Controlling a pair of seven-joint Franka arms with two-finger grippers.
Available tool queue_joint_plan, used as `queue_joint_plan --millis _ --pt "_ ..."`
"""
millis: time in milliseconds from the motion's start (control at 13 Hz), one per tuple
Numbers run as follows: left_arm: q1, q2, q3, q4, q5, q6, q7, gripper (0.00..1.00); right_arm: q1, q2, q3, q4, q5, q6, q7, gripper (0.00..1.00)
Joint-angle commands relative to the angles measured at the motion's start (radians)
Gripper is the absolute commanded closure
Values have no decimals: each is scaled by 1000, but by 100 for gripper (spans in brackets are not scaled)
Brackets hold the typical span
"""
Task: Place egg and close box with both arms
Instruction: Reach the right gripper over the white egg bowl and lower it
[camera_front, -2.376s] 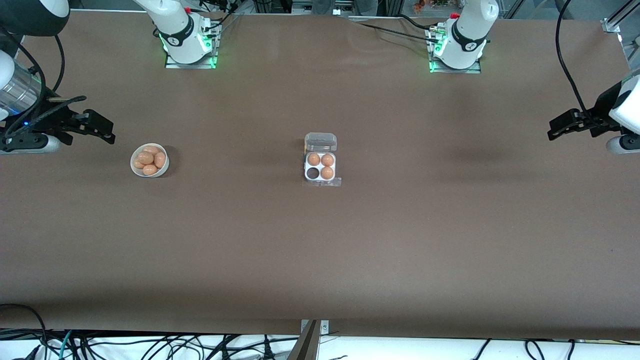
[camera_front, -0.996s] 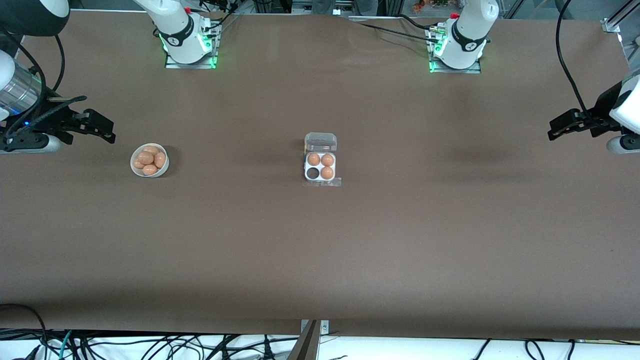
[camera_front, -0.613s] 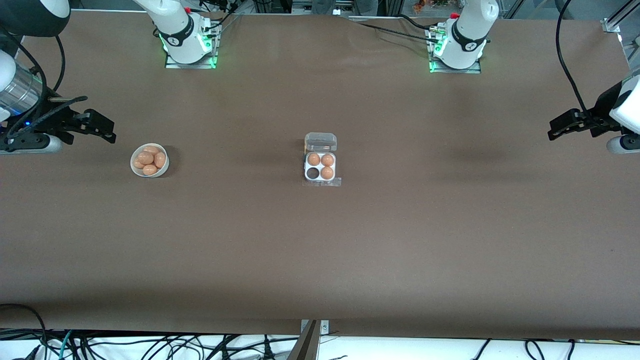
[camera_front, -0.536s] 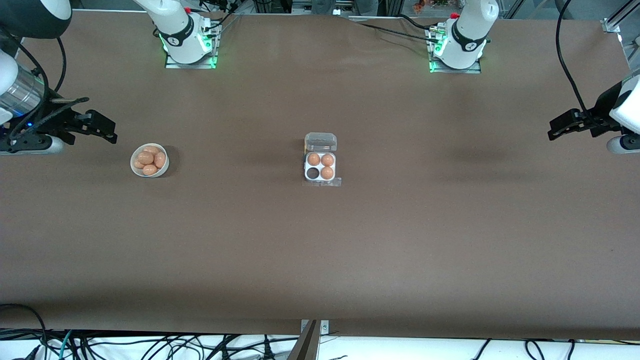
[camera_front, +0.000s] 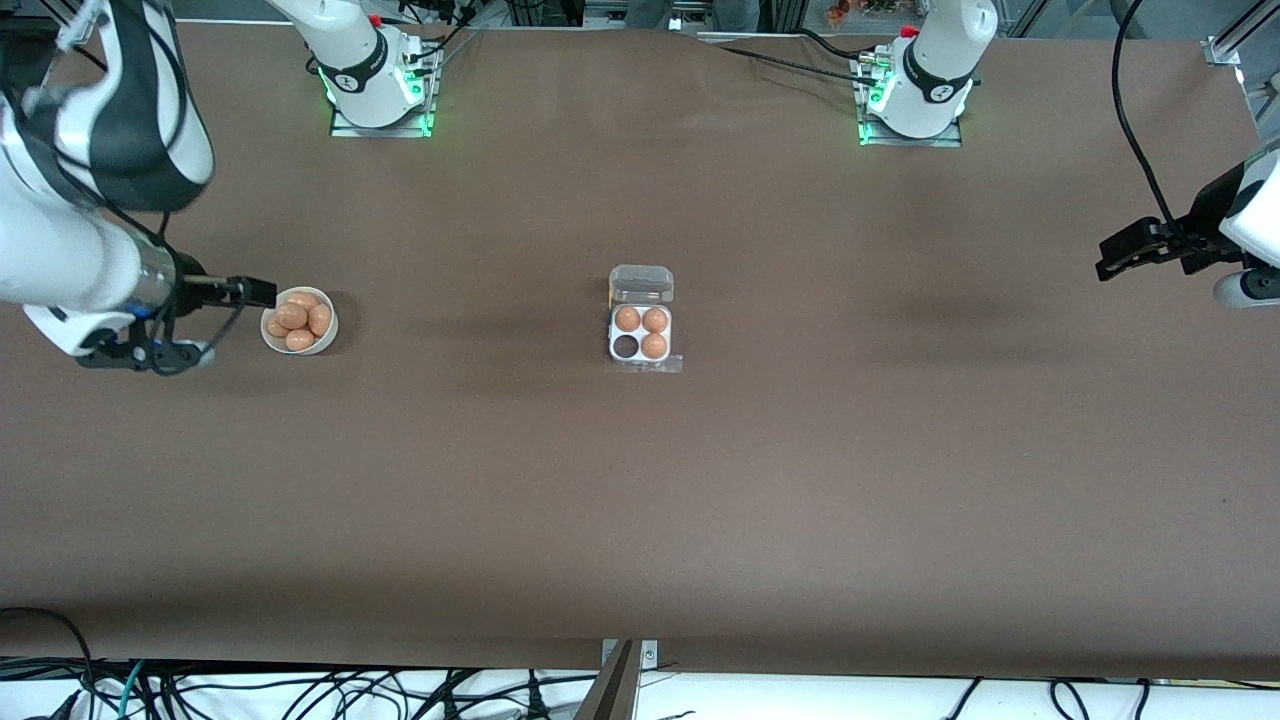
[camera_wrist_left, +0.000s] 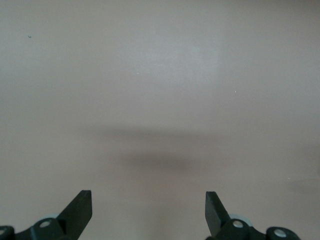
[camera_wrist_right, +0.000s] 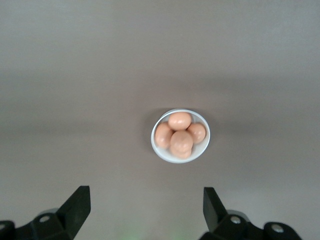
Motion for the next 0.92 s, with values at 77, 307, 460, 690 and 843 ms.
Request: queue_joint_plan --millis 77,307,460,690,843 --pt "4 9 -2 25 -5 -14 7 0 -9 -42 -21 -214 -19 218 2 0" --pt "4 9 -2 25 -5 -14 7 0 -9 -48 -33 -401 -19 469 -10 0" --pt "4 9 -2 25 -5 -14 7 0 -9 -48 -42 -486 -19 591 -13 0" --pt "4 9 -2 25 -5 -14 7 0 -9 -27 -58 -543 -23 699 -19 0" --pt "4 9 -4 25 -5 -14 7 0 -9 -25 -70 -542 -48 699 -45 0"
